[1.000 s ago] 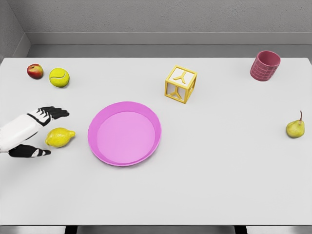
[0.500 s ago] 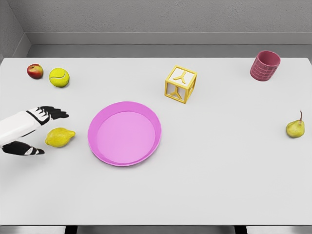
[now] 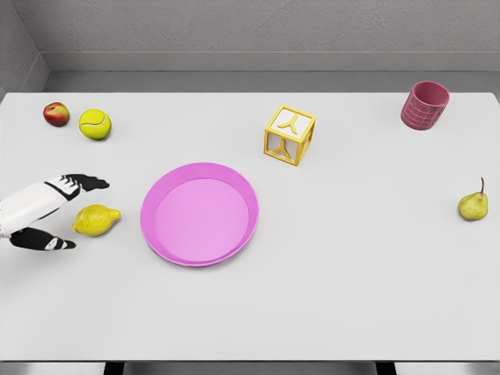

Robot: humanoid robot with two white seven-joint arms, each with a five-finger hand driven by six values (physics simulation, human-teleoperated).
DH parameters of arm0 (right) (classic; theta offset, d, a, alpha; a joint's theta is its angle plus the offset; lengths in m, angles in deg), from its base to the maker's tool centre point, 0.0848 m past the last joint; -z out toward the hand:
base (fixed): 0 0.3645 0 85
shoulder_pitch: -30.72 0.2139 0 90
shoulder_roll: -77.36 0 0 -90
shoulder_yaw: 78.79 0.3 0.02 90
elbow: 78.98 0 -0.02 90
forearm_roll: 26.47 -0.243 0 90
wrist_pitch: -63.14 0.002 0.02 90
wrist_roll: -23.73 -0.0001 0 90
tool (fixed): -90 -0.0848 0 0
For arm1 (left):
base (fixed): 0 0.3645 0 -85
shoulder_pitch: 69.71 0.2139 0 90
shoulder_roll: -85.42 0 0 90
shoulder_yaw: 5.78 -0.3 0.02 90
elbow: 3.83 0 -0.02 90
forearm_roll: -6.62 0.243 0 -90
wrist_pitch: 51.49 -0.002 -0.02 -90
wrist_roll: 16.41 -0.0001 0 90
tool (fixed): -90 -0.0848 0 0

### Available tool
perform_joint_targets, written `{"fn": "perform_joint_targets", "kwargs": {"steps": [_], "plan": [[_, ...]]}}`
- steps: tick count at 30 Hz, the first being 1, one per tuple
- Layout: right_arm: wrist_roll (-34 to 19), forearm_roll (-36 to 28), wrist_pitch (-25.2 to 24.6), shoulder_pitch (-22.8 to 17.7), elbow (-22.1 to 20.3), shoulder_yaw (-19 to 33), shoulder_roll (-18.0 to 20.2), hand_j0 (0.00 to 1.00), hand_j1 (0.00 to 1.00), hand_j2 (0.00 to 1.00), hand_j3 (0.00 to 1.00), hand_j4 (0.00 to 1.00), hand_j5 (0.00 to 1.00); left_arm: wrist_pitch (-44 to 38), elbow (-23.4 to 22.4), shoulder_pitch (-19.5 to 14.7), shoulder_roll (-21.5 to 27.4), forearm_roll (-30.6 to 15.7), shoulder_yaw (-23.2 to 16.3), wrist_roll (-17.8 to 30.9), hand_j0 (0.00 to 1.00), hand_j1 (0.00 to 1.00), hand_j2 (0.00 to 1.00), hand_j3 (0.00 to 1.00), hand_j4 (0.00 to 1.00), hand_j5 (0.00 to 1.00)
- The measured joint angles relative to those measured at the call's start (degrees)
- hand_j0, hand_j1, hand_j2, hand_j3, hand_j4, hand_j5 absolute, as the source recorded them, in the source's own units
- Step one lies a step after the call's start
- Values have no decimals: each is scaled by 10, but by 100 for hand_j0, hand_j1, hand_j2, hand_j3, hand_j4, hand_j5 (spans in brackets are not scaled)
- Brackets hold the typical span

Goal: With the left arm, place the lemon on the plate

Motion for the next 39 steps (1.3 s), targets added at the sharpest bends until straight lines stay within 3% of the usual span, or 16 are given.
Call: {"fn": "perform_joint_targets", "kwargs": {"steps": [2, 18, 22, 29, 34, 39], "plan": [[0, 0, 0, 0, 0, 0, 0, 100, 100, 100, 100, 100, 100, 0, -4, -19, -12, 5, -11, 1, 100, 100, 100, 100, 100, 100], [0, 0, 0, 0, 0, 0, 0, 100, 100, 100, 100, 100, 100, 0, -58, -46, -51, 15, -36, 22, 100, 100, 100, 100, 100, 100], [0, 0, 0, 0, 0, 0, 0, 100, 100, 100, 100, 100, 100, 0, -62, -48, -52, 20, -39, 23, 92, 92, 92, 92, 92, 92], [0, 0, 0, 0, 0, 0, 0, 100, 100, 100, 100, 100, 100, 0, -64, -49, -55, 28, -48, 23, 91, 91, 91, 91, 91, 91], [0, 0, 0, 0, 0, 0, 0, 100, 100, 100, 100, 100, 100, 0, -67, -51, -54, 30, -51, 26, 74, 74, 74, 74, 74, 74], [0, 0, 0, 0, 0, 0, 0, 100, 100, 100, 100, 100, 100, 0, -67, -56, -50, 33, -52, 28, 69, 69, 69, 69, 69, 69]]}}
